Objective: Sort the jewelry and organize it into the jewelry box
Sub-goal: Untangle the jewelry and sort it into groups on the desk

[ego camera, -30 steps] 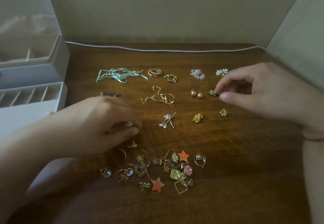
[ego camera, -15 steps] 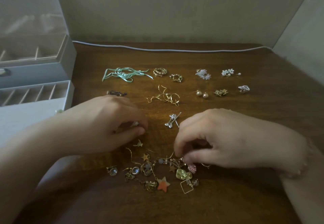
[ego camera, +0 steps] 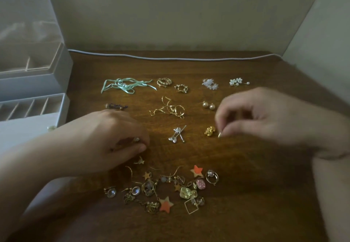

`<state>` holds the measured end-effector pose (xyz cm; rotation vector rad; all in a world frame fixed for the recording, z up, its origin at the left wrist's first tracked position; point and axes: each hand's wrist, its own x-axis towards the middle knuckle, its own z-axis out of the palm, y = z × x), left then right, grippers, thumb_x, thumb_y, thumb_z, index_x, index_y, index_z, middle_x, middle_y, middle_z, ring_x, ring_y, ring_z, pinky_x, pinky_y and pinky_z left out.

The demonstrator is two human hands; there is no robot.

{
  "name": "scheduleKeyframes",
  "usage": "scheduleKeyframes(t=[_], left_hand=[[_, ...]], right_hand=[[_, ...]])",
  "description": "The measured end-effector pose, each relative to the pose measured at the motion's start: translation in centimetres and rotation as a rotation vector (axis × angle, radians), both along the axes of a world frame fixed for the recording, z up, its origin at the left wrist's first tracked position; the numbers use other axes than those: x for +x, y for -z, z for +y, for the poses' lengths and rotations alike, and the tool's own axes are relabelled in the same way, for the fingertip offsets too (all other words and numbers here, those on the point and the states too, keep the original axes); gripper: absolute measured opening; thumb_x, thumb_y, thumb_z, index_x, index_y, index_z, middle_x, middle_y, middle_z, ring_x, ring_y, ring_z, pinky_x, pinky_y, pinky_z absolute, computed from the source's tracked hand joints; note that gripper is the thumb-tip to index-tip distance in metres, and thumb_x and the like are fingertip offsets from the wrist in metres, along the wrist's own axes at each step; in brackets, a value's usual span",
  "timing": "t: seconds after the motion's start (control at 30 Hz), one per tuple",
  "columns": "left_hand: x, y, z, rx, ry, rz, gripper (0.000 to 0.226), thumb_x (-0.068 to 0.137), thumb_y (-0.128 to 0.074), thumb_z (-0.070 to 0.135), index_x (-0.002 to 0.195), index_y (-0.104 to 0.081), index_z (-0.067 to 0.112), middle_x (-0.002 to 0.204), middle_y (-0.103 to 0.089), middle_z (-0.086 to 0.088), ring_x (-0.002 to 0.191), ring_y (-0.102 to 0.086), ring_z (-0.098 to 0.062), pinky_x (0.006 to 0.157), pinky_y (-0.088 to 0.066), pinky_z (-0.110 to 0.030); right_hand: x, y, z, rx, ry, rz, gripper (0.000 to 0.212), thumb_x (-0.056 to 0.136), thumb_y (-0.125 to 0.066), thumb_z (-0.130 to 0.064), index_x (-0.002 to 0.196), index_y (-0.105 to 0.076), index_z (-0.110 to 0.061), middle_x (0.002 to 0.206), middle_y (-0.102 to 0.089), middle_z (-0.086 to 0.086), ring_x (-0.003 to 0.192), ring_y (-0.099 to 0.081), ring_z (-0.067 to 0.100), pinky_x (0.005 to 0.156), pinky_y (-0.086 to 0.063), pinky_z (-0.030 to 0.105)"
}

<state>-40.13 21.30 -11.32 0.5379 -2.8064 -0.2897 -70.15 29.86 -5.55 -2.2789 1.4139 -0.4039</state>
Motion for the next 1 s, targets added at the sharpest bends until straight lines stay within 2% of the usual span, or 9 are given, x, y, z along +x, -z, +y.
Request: scheduleKeyframes(t=[0.1, 0.23, 0.27, 0.4, 0.67, 0.8, 0.87, 0.93, 1.0], left_hand=[[-0.1, 0.2, 0.0, -0.002, 0.003, -0.001, 0.017, 0.094, -0.049, 0.046, 0.099, -0.064, 0.040, 0.087, -0.065, 0.021, 0.084, -0.061, 0.001, 0.070, -0.055, -0.032], [-0.1, 0.3, 0.0, 0.012, 0.008, -0.010, 0.017, 0.094, -0.049, 0.047, 0.100, -0.063, 0.041, 0.087, -0.065, 0.021, 0.084, -0.061, 0.000, 0.069, -0.055, -0.033], [-0.1, 0.2, 0.0, 0.011, 0.010, -0.012, 0.017, 0.095, -0.048, 0.047, 0.101, -0.063, 0.041, 0.087, -0.065, 0.021, 0.084, -0.061, 0.000, 0.069, -0.055, -0.032], [-0.1, 0.2, 0.0, 0.015, -0.001, -0.015, 0.018, 0.094, -0.047, 0.049, 0.101, -0.063, 0.042, 0.086, -0.064, 0.021, 0.083, -0.061, 0.000, 0.069, -0.054, -0.033], [-0.2, -0.1, 0.3, 0.039, -0.006, -0.032, 0.022, 0.094, -0.049, 0.047, 0.101, -0.067, 0.037, 0.086, -0.066, 0.018, 0.084, -0.061, -0.003, 0.070, -0.054, -0.034], [-0.2, -0.2, 0.6, 0.074, -0.002, -0.027, 0.020, 0.091, -0.052, 0.048, 0.102, -0.067, 0.038, 0.086, -0.063, 0.020, 0.082, -0.059, -0.001, 0.070, -0.053, -0.027], [-0.4, -0.2, 0.8, 0.109, 0.010, -0.024, 0.021, 0.089, -0.055, 0.050, 0.103, -0.066, 0.039, 0.086, -0.062, 0.022, 0.081, -0.058, 0.002, 0.070, -0.051, -0.021], [-0.6, -0.1, 1.0, 0.161, 0.022, -0.026, 0.022, 0.088, -0.058, 0.051, 0.104, -0.067, 0.038, 0.089, -0.064, 0.019, 0.083, -0.061, -0.001, 0.071, -0.052, -0.023], [-0.6, 0.0, 1.1, 0.182, 0.027, -0.033, 0.020, 0.088, -0.061, 0.048, 0.103, -0.068, 0.038, 0.090, -0.064, 0.019, 0.083, -0.062, -0.003, 0.071, -0.051, -0.023]], right_hand=[[-4.0, 0.2, -0.9, -0.122, 0.301, 0.013, 0.016, 0.080, -0.077, -0.017, 0.073, -0.069, -0.030, 0.074, -0.068, -0.015, 0.069, -0.060, 0.001, 0.063, -0.043, 0.018], [-6.3, 1.8, -1.9, 0.039, 0.503, 0.221, 0.018, 0.079, -0.078, -0.022, 0.067, -0.069, -0.033, 0.080, -0.070, -0.012, 0.086, -0.065, 0.007, 0.077, -0.051, 0.033], [-6.3, 2.0, -2.1, 0.082, 0.512, 0.237, 0.017, 0.079, -0.078, -0.023, 0.067, -0.069, -0.033, 0.076, -0.071, -0.012, 0.081, -0.066, 0.006, 0.073, -0.052, 0.032], [-5.5, 2.2, -2.3, 0.159, 0.476, 0.205, 0.015, 0.082, -0.075, -0.021, 0.071, -0.070, -0.030, 0.064, -0.067, -0.020, 0.055, -0.062, -0.001, 0.060, -0.047, 0.024], [-4.6, 2.1, -2.2, 0.165, 0.435, 0.211, 0.017, 0.086, -0.070, -0.018, 0.078, -0.069, -0.034, 0.069, -0.068, -0.023, 0.060, -0.063, -0.002, 0.058, -0.044, 0.021], [-3.9, 1.0, -1.3, -0.096, 0.411, 0.218, 0.019, 0.082, -0.074, -0.022, 0.075, -0.066, -0.037, 0.073, -0.066, -0.014, 0.070, -0.060, 0.000, 0.059, -0.041, 0.015], [-2.2, 0.0, -0.1, -0.187, 0.276, 0.027, 0.014, 0.078, -0.078, -0.026, 0.075, -0.068, -0.036, 0.073, -0.067, -0.013, 0.069, -0.060, 0.002, 0.057, -0.040, 0.007], [0.9, -0.7, 1.0, -0.145, 0.063, -0.117, 0.007, 0.079, -0.077, -0.033, 0.081, -0.071, -0.036, 0.078, -0.068, -0.016, 0.071, -0.062, 0.005, 0.061, -0.041, 0.007], [3.3, 0.2, 1.3, -0.118, -0.110, -0.052, 0.010, 0.083, -0.069, -0.038, 0.091, -0.072, -0.034, 0.084, -0.066, -0.019, 0.079, -0.062, 0.001, 0.066, -0.043, 0.010]])
